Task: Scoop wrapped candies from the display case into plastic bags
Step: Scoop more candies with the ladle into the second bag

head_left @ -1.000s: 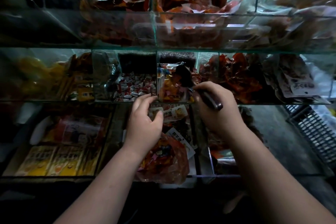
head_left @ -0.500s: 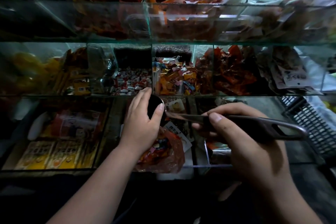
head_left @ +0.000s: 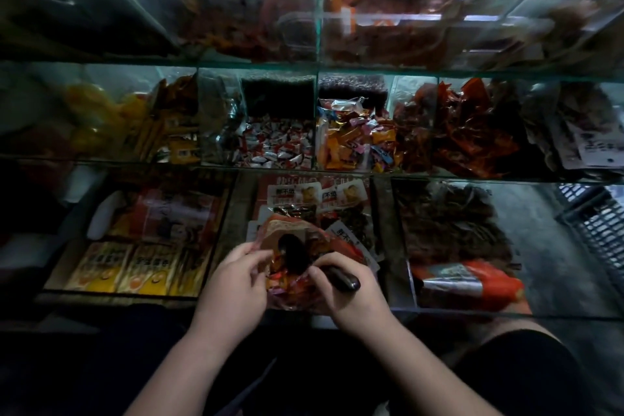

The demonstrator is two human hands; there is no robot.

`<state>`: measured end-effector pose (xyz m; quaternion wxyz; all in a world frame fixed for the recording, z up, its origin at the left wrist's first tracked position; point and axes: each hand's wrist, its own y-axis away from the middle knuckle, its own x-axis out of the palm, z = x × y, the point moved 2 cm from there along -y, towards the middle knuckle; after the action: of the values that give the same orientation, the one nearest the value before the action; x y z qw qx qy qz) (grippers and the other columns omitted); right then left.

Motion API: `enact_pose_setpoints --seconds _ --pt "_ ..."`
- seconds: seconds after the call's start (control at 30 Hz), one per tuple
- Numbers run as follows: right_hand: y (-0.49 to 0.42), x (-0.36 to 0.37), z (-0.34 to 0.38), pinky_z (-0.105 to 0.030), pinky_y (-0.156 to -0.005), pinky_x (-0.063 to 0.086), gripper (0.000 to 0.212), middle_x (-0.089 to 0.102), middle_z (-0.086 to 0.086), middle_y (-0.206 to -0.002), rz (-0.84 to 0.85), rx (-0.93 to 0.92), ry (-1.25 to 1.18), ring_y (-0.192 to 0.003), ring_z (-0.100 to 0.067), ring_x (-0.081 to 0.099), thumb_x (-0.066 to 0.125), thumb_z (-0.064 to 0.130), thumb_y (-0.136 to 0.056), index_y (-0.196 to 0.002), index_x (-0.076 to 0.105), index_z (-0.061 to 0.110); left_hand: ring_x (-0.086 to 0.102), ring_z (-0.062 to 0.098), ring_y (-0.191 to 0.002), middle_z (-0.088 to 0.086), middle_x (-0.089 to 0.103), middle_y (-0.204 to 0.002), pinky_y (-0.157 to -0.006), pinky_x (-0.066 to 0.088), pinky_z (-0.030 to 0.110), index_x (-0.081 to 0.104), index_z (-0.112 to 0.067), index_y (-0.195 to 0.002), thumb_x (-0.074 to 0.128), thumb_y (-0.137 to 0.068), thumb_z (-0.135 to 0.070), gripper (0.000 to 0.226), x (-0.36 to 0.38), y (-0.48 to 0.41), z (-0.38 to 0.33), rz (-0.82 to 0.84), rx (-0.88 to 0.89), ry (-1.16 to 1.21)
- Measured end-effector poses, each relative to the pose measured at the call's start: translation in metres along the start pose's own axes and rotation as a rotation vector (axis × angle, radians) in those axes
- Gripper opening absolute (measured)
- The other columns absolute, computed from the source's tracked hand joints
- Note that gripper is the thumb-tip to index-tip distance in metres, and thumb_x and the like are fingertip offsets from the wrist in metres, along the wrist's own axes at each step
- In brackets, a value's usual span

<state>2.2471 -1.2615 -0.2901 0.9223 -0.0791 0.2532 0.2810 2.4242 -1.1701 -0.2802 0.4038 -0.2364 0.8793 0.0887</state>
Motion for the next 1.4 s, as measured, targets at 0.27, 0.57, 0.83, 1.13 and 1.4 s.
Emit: enact_pose_setpoints --seconds 0.27,0.57,0.83,1.13,1.4 --pt "0.003 0.026 -0.021 -0.037 -0.083 0.060 0.015 0.075 -0.002 -0.083 -0.119 0.236 -0.361 -0.085 -0.017 0.073 0.072 0.033 -0.086 -0.076 0.074 0.022 0.044 -0.007 -0.127 -0.027 0.039 -0.144 -0.096 0.033 0.003 0.023 -0.043 -0.158 0.045 -0.094 0.004 0.083 0.003 0.002 -0.002 0.061 -0.051 0.109" --pt "0.012 -0.010 -0.018 -0.042 -0.079 0.062 0.011 0.078 0.003 -0.078 -0.347 0.446 -0.485 -0.079 -0.011 0.076 0.072 0.036 -0.091 -0.082 0.077 0.032 0.047 0.000 -0.128 -0.024 0.036 -0.148 -0.100 0.045 0.019 0.026 -0.035 -0.158 0.048 -0.093 0.002 0.078 0.002 0.004 -0.001 0.056 -0.050 0.122" --pt "0.022 -0.059 -0.006 -0.042 -0.072 0.063 0.015 0.077 -0.020 -0.083 -0.449 0.444 -0.734 -0.080 -0.037 0.078 0.072 0.024 -0.092 -0.079 0.077 0.019 0.052 0.010 -0.129 -0.007 0.059 -0.130 -0.109 0.045 0.034 0.069 -0.010 -0.122 0.057 -0.091 -0.008 0.033 0.010 0.014 -0.047 -0.223 0.399 0.163" --pt "0.054 -0.103 0.026 -0.041 -0.073 0.063 0.006 0.075 -0.022 -0.081 -0.417 0.360 -0.912 -0.085 -0.047 0.075 0.081 0.010 -0.072 -0.075 0.076 0.010 0.016 0.015 -0.152 -0.007 0.024 -0.164 -0.124 0.018 0.041 0.028 -0.029 -0.157 0.038 -0.100 -0.059 0.065 0.043 -0.015 -0.043 0.094 0.010 -0.036" --pt "0.064 -0.131 0.057 -0.035 -0.067 0.062 0.022 0.074 -0.027 -0.082 -0.431 0.228 -0.957 -0.083 -0.045 0.076 0.084 0.013 -0.058 -0.079 0.077 0.014 0.046 0.013 -0.136 -0.002 0.062 -0.135 -0.115 0.019 0.015 0.069 -0.013 -0.126 0.060 -0.098 -0.029 0.034 0.033 -0.039 -0.076 -0.124 0.302 0.009"
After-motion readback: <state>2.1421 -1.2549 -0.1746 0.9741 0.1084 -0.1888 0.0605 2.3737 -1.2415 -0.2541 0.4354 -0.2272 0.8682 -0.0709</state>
